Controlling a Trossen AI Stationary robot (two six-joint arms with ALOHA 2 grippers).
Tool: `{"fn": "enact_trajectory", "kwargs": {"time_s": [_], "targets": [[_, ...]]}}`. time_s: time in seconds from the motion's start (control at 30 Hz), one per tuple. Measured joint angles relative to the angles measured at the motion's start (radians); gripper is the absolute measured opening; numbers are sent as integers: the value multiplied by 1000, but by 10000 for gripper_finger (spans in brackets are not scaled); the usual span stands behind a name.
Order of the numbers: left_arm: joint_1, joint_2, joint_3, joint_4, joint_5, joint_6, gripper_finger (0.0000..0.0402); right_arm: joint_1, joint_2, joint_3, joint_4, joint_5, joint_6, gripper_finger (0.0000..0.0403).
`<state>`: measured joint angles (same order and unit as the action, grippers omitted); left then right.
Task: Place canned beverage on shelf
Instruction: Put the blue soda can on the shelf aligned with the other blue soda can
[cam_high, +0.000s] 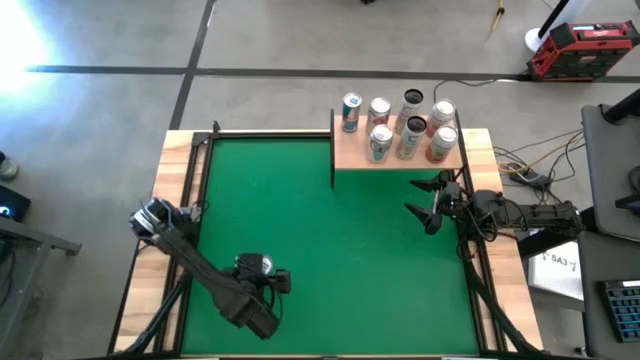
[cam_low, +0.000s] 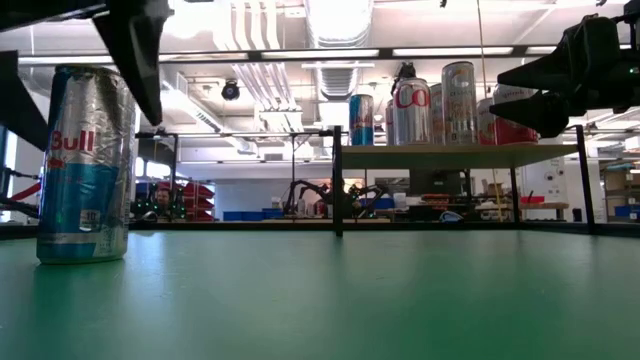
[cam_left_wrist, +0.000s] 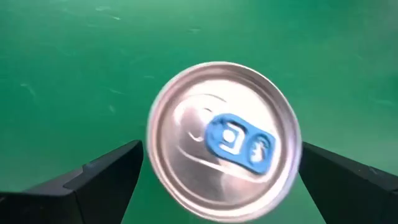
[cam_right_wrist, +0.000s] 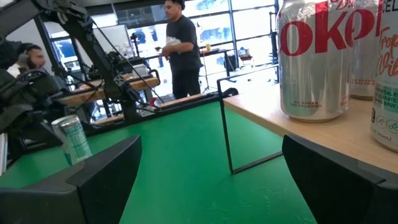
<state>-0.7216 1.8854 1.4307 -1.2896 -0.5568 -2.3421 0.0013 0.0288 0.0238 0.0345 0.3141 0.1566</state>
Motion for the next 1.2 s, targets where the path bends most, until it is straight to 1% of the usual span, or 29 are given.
{"fn": "enact_trajectory", "kwargs": {"time_s": [0.3,0.57,0.8,0.93,1.03,1.2], "targets": [[-11,54,0,-89,-28,-37,400,0,0,0,0,0,0,380],[-36,115,0,-97,-133,-95,400,0,0,0,0,0,0,380],[-51,141,0,-100,-142,-84,397,0,0,1,-1,0,0,380],[-66,147,0,-119,-186,-82,382,0,0,1,-1,0,0,380],[-76,163,0,-143,-230,-86,362,0,0,1,0,0,0,380],[-78,179,0,-150,-248,-79,313,0,0,1,0,0,0,380]]}}
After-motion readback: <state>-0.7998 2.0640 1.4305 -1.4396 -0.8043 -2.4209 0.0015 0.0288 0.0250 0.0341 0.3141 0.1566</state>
